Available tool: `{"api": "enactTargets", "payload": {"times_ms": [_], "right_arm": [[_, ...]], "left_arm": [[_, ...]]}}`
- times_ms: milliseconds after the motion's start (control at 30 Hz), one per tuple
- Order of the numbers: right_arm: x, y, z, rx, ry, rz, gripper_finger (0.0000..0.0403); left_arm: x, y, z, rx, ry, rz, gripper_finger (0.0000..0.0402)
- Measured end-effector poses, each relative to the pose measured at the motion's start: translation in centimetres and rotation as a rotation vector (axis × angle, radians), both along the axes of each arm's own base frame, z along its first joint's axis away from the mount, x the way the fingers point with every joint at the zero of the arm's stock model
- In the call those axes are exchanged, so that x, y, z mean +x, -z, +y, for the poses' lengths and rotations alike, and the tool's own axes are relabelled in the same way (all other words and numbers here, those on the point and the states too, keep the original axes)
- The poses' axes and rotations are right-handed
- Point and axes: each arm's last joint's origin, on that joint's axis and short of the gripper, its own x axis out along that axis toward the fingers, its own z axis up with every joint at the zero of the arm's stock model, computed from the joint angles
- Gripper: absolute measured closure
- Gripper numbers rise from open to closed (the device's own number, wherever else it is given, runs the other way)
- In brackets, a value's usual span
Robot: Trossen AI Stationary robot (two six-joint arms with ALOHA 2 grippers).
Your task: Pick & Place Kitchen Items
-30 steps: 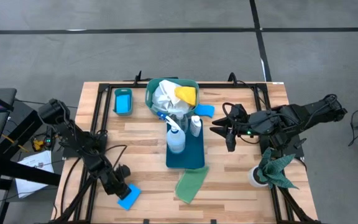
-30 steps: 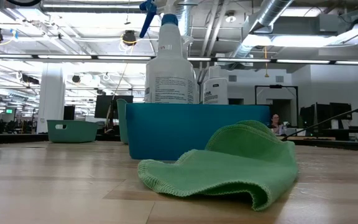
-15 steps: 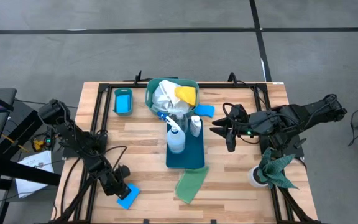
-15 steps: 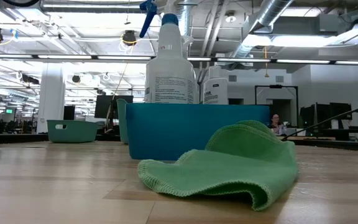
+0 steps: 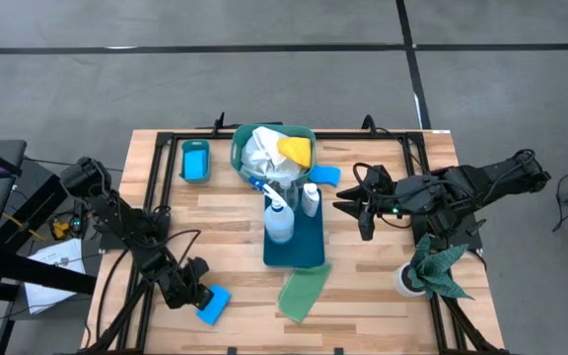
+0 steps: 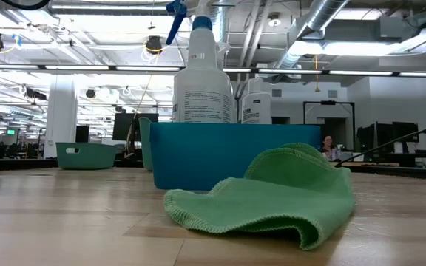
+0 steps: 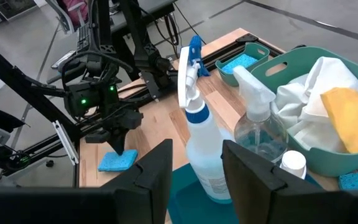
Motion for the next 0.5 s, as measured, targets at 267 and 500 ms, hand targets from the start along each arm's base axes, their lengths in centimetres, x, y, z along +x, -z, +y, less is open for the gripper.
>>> {"api": "enactTargets", "payload": {"times_ms": [267, 500], "right_arm": [[0.0, 0.0, 0.0, 0.001, 0.000, 0.000, 0.0271], [0.0, 0.0, 0.0, 0.008, 0.000, 0.001, 0.0271]], "left_arm": [[0.1, -1.1, 0.4, -0.038, -0.172, -0.066, 0.0401], [0.1, -1.5, 1.5, 0.004, -0.287, -0.054, 0.0401]]}}
